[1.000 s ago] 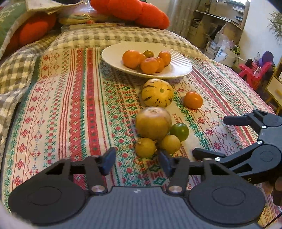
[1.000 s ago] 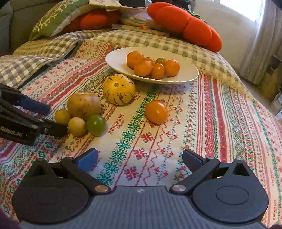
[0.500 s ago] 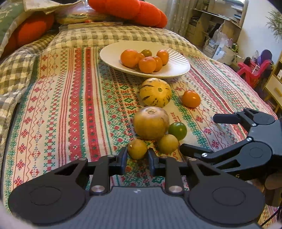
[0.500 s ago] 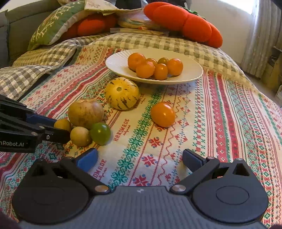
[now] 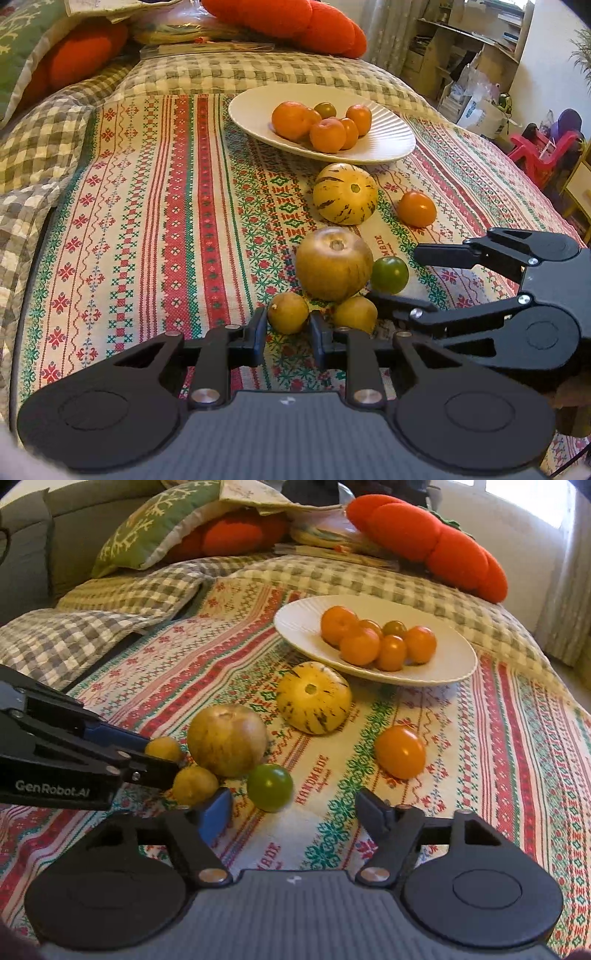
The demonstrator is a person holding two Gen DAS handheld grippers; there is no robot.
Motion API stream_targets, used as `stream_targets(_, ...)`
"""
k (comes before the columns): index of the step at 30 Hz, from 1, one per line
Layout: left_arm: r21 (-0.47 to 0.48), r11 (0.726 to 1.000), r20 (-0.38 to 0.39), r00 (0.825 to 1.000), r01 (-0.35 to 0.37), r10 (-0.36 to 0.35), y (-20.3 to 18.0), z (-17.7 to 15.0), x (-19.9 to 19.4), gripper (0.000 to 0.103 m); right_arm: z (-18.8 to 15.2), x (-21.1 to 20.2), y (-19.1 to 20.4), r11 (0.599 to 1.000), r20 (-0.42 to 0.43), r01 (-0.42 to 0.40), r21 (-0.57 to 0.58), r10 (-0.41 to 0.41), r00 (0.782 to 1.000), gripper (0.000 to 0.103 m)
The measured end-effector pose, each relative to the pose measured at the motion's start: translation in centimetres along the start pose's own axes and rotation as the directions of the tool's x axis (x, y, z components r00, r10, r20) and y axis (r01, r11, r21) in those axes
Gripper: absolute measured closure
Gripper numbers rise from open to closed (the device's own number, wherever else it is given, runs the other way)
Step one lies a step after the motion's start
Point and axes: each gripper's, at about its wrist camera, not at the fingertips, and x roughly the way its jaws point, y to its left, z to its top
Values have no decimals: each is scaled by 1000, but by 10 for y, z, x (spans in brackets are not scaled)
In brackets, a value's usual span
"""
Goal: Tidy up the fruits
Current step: 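Close the left tool on a small yellow fruit while the right tool grasps a green tomato, then lift the small yellow fruit and green tomato and carry them toward the plate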
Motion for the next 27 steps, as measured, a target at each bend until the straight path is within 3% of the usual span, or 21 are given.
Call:
stream_targets(12, -3, 1000, -1, 1000, -8, 8, 2, -1, -1, 98, 3, -3, -3, 1000, 1, -14, 19, 14, 1000, 78)
stream_targets(27, -45, 999, 19, 1000, 2, -1, 5, 4, -7, 98, 7, -10, -15, 995, -9, -39, 94, 40, 999, 79)
